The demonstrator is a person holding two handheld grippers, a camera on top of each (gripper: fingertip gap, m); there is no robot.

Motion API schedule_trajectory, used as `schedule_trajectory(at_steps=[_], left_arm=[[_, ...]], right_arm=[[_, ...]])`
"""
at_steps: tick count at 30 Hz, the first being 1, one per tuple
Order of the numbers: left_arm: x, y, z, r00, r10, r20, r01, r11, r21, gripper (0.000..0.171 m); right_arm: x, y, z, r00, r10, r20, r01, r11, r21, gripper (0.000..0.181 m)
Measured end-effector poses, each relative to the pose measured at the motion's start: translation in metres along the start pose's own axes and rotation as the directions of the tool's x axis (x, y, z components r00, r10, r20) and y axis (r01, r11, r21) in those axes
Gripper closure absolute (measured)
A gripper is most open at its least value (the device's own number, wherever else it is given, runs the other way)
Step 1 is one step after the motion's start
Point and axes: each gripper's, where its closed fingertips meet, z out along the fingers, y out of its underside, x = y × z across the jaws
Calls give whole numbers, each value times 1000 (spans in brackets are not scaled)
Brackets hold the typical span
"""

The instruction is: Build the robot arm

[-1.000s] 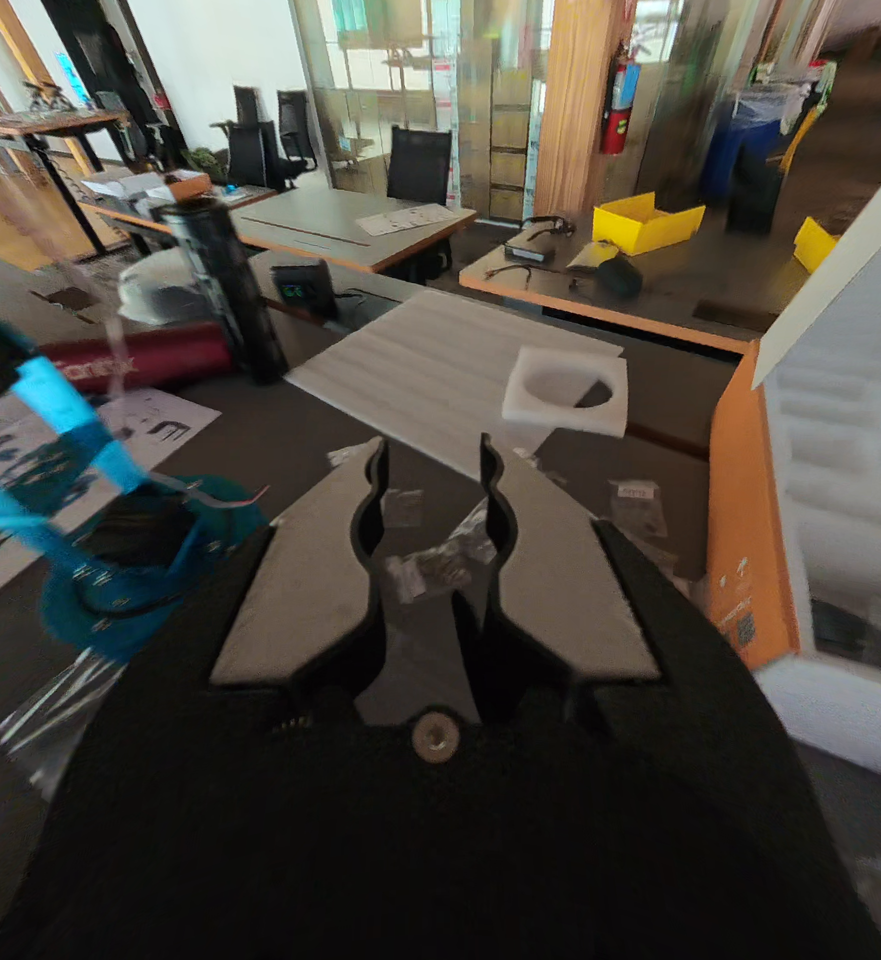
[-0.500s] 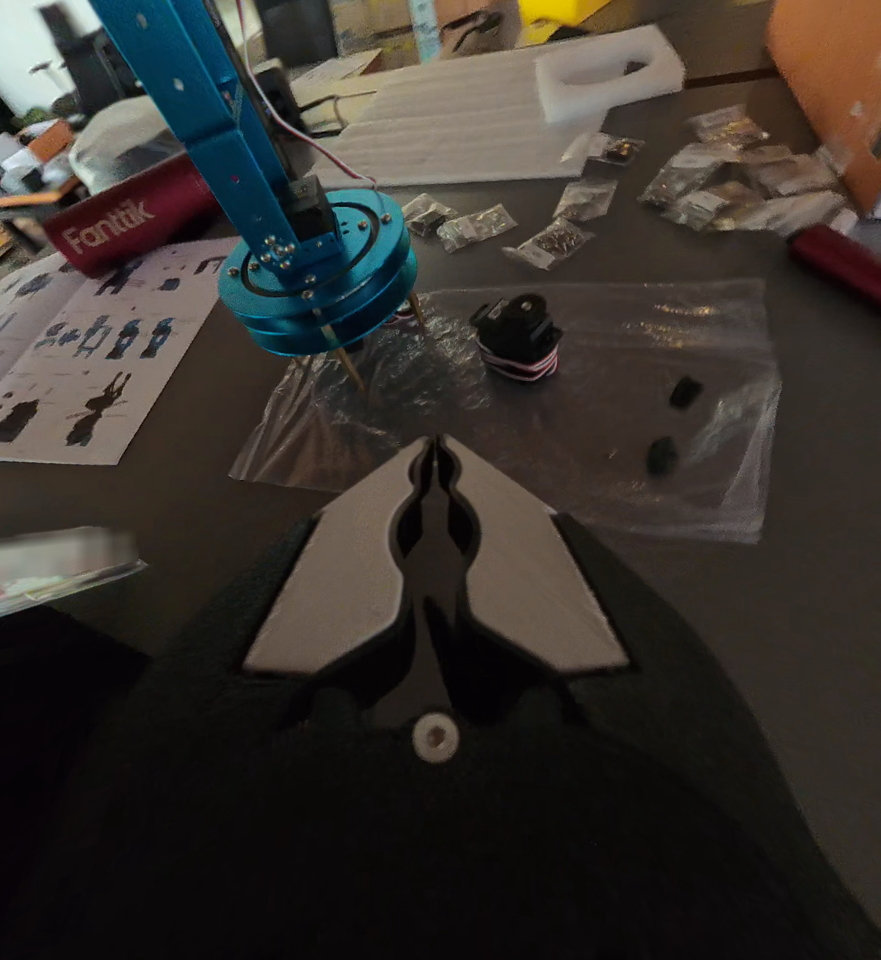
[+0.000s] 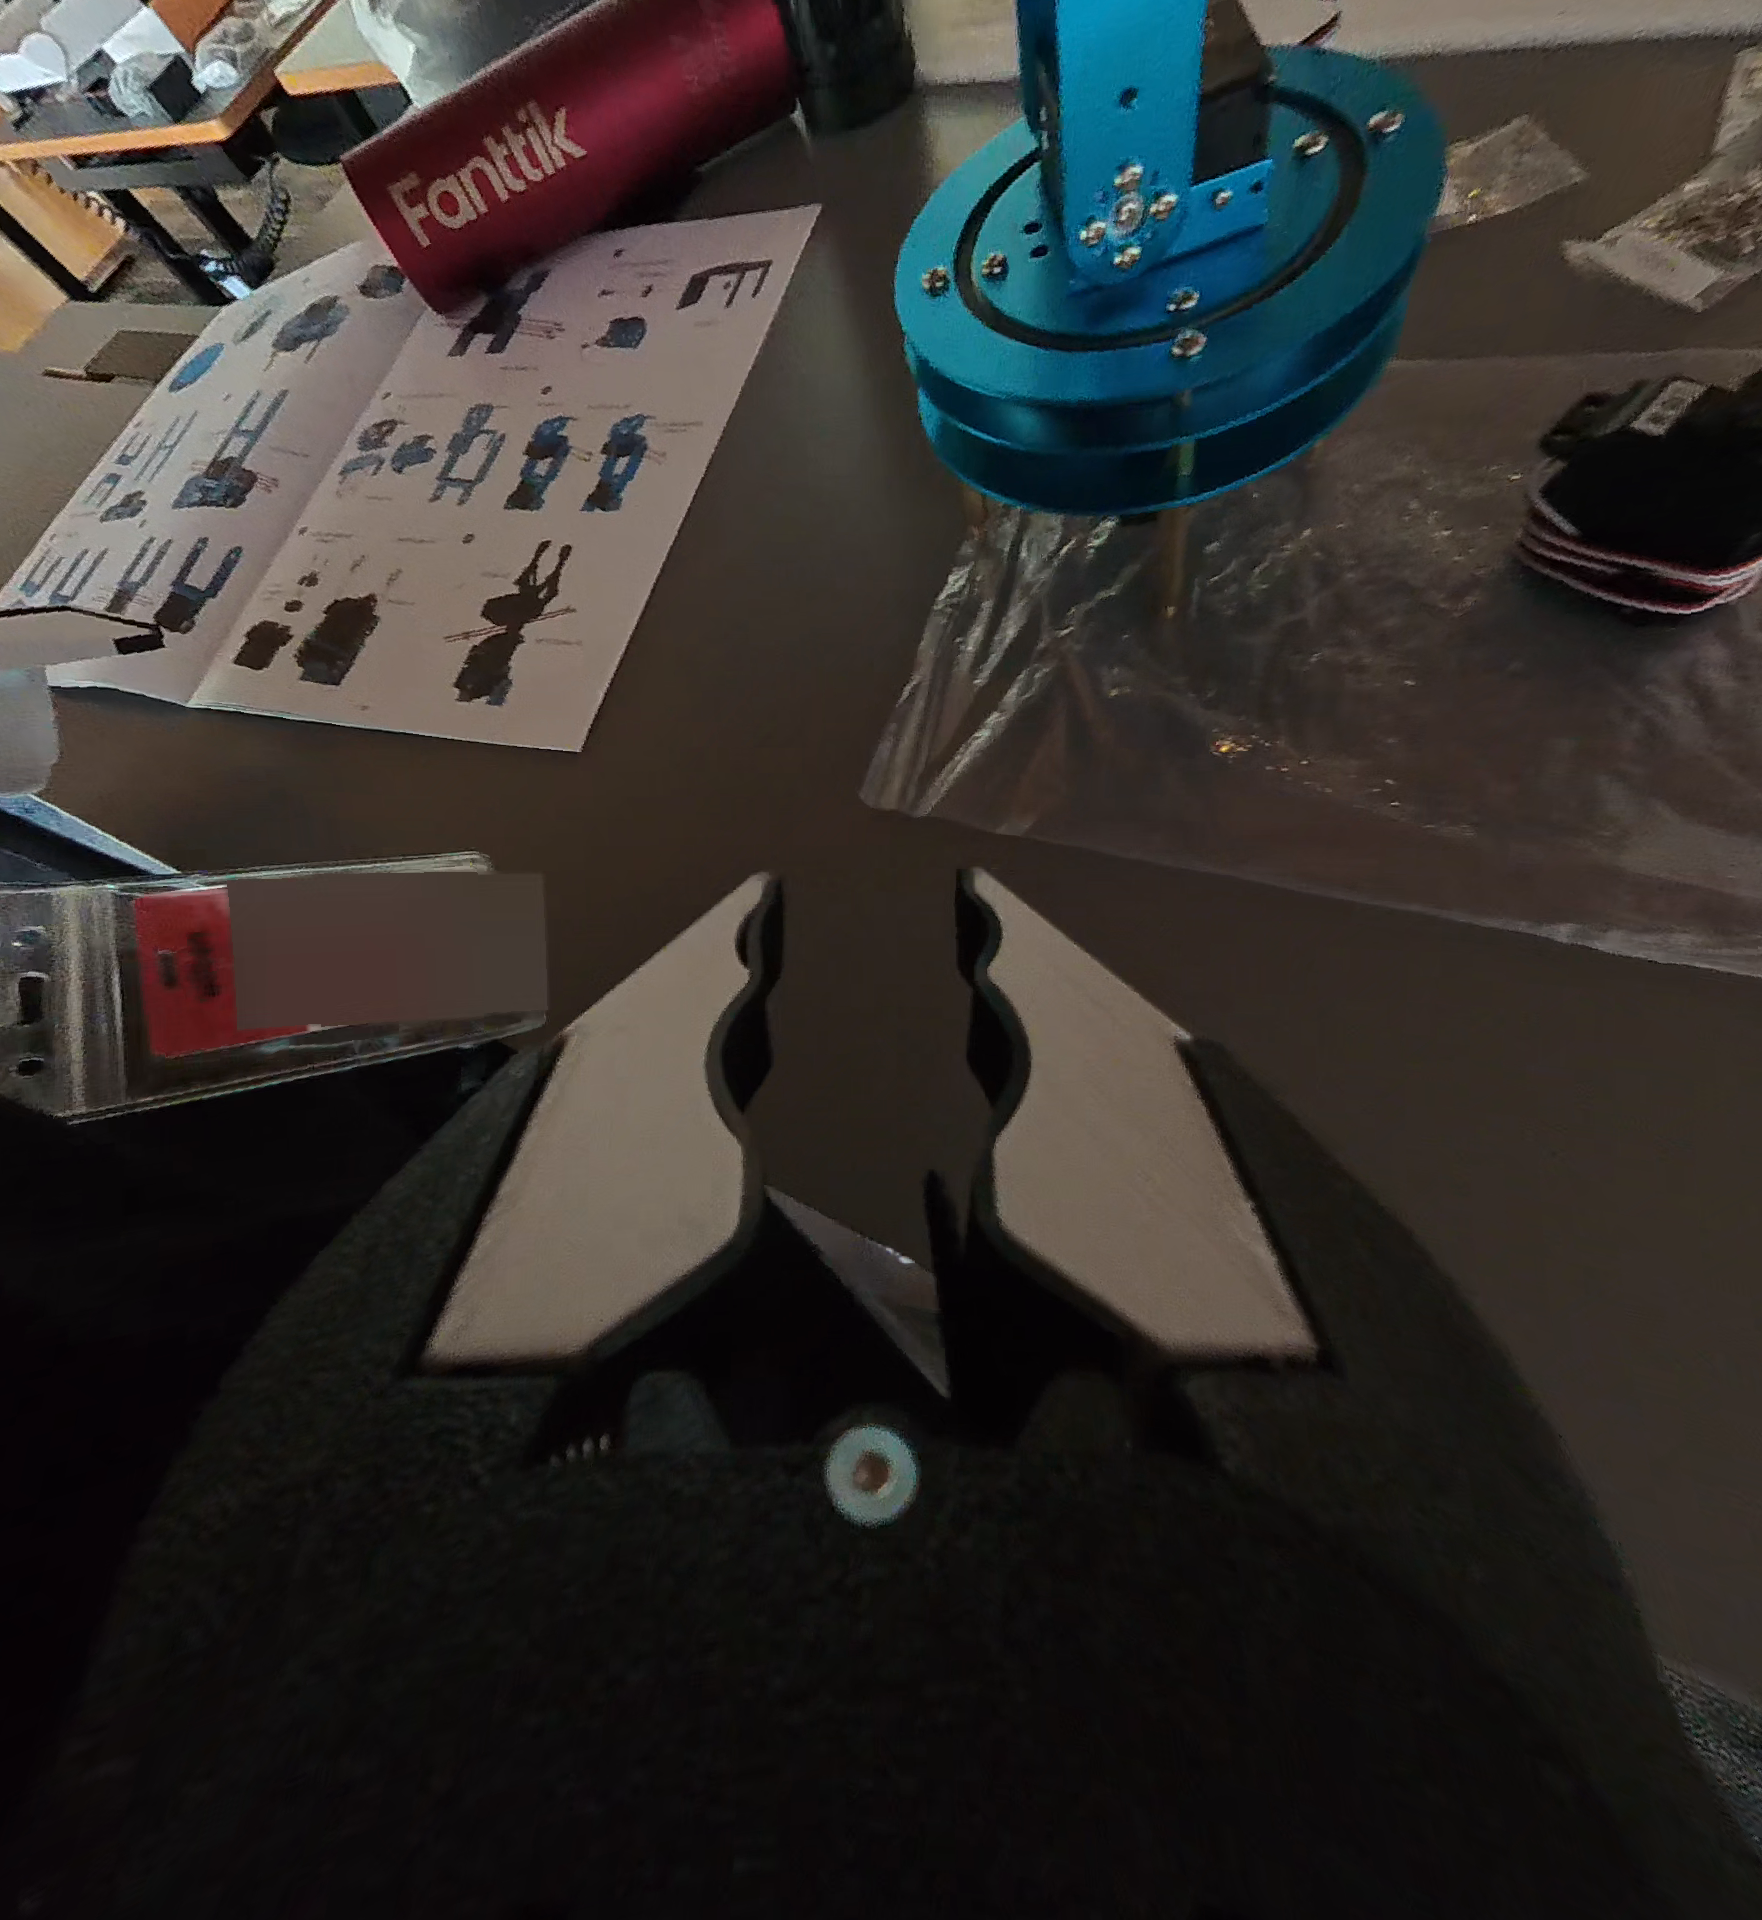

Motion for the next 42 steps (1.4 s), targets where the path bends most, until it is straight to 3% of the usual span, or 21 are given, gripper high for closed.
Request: schedule_trajectory(at_steps=[15, 21, 26, 30, 35, 38, 42], left_arm=[[-4, 6, -6, 1000, 7, -12, -8, 1000, -7, 159], [-1, 8, -7, 1000, 16, -12, -16, 1000, -19, 159], [4, 8, -6, 1000, 14, -19, -14, 1000, -19, 159], [14, 5, -4, 998, 59, -35, -60, 998, -28, 159], [36, -9, 3, 989, 122, -79, -124, 992, -18, 160], [54, -20, 11, 980, 172, -97, -174, 985, -12, 160], [91, -32, 24, 957, 267, -115, -269, 963, -7, 158]], right_arm=[[-17, 24, 16, 994, 103, 33, -99, 990, -102, 148], [-4, 13, 3, 989, 146, -2, -146, 989, -6, 154], [9, 12, -2, 995, 96, -18, -96, 995, 2, 149], [50, -1, -14, 999, 28, -42, -28, 1000, -7, 141], [136, -22, -31, 991, -47, -129, 40, 998, -54, 139], [170, -37, -23, 984, -115, -138, 107, 992, -66, 140], [199, -28, -5, 982, -175, -64, 161, 970, -180, 141]])
